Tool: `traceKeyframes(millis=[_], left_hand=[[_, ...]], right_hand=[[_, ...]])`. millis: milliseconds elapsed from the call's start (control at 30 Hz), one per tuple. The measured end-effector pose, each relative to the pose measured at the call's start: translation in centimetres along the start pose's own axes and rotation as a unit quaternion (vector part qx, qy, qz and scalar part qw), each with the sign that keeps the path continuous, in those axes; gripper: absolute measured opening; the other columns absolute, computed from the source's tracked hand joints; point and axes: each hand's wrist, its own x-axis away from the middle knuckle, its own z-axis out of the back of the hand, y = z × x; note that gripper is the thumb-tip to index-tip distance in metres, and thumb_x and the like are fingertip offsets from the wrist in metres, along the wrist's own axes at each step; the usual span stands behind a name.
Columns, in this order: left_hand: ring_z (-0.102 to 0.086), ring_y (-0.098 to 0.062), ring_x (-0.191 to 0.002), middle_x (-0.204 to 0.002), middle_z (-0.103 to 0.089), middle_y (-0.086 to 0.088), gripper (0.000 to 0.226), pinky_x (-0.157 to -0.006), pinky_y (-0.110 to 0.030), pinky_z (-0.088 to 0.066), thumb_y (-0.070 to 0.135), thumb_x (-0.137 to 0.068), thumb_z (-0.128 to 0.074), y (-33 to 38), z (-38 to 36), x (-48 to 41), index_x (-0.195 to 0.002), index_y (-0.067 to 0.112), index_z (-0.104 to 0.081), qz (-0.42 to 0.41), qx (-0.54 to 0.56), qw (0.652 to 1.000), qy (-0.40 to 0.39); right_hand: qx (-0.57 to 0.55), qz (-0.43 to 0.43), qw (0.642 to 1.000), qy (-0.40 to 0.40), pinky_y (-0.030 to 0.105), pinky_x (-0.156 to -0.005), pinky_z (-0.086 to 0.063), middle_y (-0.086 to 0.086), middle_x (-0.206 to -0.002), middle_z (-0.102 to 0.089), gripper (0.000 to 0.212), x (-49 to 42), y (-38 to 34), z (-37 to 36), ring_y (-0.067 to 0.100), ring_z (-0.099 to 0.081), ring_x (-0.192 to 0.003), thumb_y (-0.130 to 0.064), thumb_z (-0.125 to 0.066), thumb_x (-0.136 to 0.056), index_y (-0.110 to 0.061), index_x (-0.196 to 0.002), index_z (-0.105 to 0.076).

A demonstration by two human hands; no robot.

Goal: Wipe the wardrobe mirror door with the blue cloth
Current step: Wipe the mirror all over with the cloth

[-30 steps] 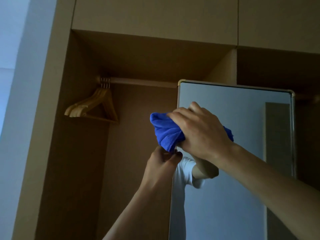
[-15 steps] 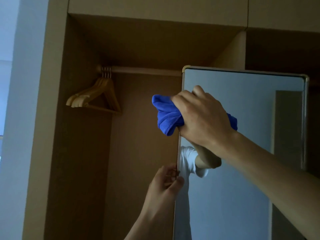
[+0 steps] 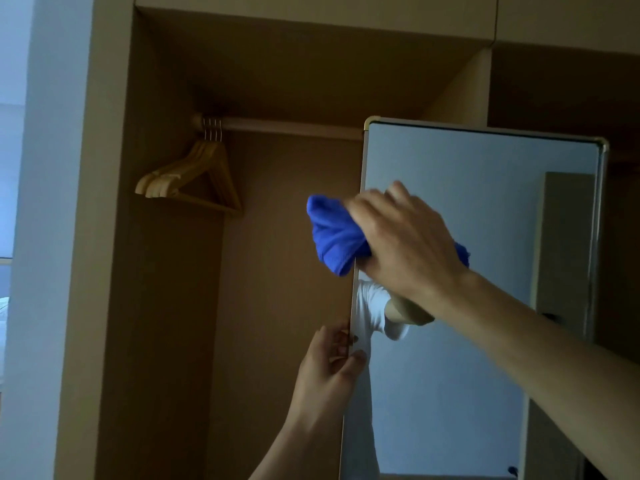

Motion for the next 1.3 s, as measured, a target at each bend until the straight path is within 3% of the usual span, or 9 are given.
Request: traceKeyframes(millis=[100, 433, 600, 767, 933, 1033, 1133, 1233, 1300], left_hand=[[-0.064, 0.002, -0.098, -0.108, -0.068, 0.015, 0.029, -0.089, -0.026, -0.057, 0.022, -0.096, -0.068, -0.4, -0.1, 0.4, -0.115, 0.041, -0.059, -0.004, -0.013, 1.0, 0.007], [-0.065, 0.0, -0.101, -0.112, -0.069, 0.014, 0.027, -0.083, -0.016, -0.054, 0.019, -0.096, -0.067, -1.0, -0.3, 0.9, -0.118, 0.033, -0.06, 0.011, -0.01, 1.0, 0.007], [-0.064, 0.001, -0.1, -0.113, -0.066, 0.011, 0.033, -0.087, -0.021, -0.054, 0.014, -0.096, -0.066, -1.3, -0.5, 1.6, -0.112, 0.041, -0.055, 0.008, -0.01, 1.0, 0.009], [-0.067, -0.011, -0.102, -0.111, -0.069, 0.006, 0.034, -0.091, -0.033, -0.057, 0.007, -0.095, -0.064, -2.2, -1.0, 2.4, -0.12, 0.028, -0.058, 0.0, 0.013, 1.0, 0.023], [-0.065, -0.005, -0.103, -0.115, -0.066, 0.006, 0.031, -0.093, -0.031, -0.055, 0.012, -0.096, -0.065, -2.7, -0.8, 2.9, -0.117, 0.033, -0.057, 0.02, -0.011, 1.0, 0.009], [-0.064, 0.001, -0.103, -0.117, -0.066, 0.014, 0.031, -0.087, -0.017, -0.053, 0.014, -0.097, -0.064, -3.4, -0.5, 3.3, -0.116, 0.037, -0.058, 0.032, -0.023, 0.999, 0.001], [-0.062, 0.006, -0.104, -0.119, -0.066, 0.016, 0.03, -0.082, -0.011, -0.051, 0.017, -0.098, -0.064, -4.2, -0.3, 3.7, -0.121, 0.035, -0.059, 0.044, -0.024, 0.999, -0.012], [-0.062, 0.006, -0.106, -0.12, -0.067, 0.018, 0.022, -0.082, -0.011, -0.052, 0.031, -0.103, -0.057, -4.8, -0.1, 4.1, -0.124, 0.037, -0.06, 0.067, -0.013, 0.998, -0.017], [-0.067, -0.002, -0.106, -0.115, -0.071, 0.014, 0.029, -0.087, -0.021, -0.055, 0.046, -0.106, -0.042, -4.9, 0.1, 4.3, -0.124, 0.036, -0.063, 0.097, 0.033, 0.994, -0.024]], right_hand=[[0.016, -0.025, 0.999, 0.032, 0.035, -0.068, -0.04, 0.007, -0.109, -0.066, 0.045, -2.8, 1.3, 1.0, 0.028, -0.054, -0.094, -0.02, -0.072, -0.074, -0.01, -0.115, -0.059], [0.006, -0.002, 0.999, 0.036, 0.036, -0.066, -0.039, 0.007, -0.103, -0.064, 0.04, -0.2, 0.1, -0.6, 0.028, -0.051, -0.087, -0.023, -0.066, -0.072, -0.008, -0.108, -0.059], [-0.052, 0.017, 0.998, -0.025, 0.034, -0.068, -0.039, 0.004, -0.102, -0.063, 0.045, 5.0, -3.0, -2.1, 0.025, -0.05, -0.087, -0.032, -0.031, -0.074, -0.012, -0.103, -0.058], [-0.073, 0.013, 0.995, -0.073, 0.033, -0.073, -0.045, -0.001, -0.107, -0.064, 0.044, 7.7, -4.4, -3.2, 0.022, -0.051, -0.09, -0.037, -0.049, -0.075, -0.015, -0.111, -0.06], [-0.065, 0.026, 0.996, -0.057, 0.031, -0.069, -0.039, 0.0, -0.105, -0.066, 0.045, 7.2, -3.9, -2.7, 0.024, -0.05, -0.086, -0.025, -0.034, -0.074, -0.013, -0.108, -0.062], [-0.027, 0.02, 0.999, -0.034, 0.031, -0.067, -0.03, 0.004, -0.109, -0.067, 0.046, 5.7, -3.0, -2.1, 0.027, -0.051, -0.086, -0.017, -0.044, -0.069, -0.011, -0.111, -0.062], [-0.023, 0.003, 1.0, -0.012, 0.035, -0.065, -0.034, 0.005, -0.111, -0.067, 0.044, 4.0, -2.3, -1.7, 0.029, -0.052, -0.086, -0.016, -0.046, -0.071, -0.009, -0.111, -0.061], [-0.035, -0.008, 0.999, 0.012, 0.036, -0.064, -0.037, 0.004, -0.11, -0.067, 0.04, 3.6, -2.1, -1.8, 0.028, -0.05, -0.084, -0.012, -0.052, -0.072, -0.009, -0.11, -0.062], [-0.037, 0.0, 0.999, 0.02, 0.036, -0.064, -0.037, 0.003, -0.107, -0.066, 0.039, 4.3, -2.3, -2.3, 0.028, -0.048, -0.083, -0.012, -0.048, -0.071, -0.009, -0.108, -0.06]])
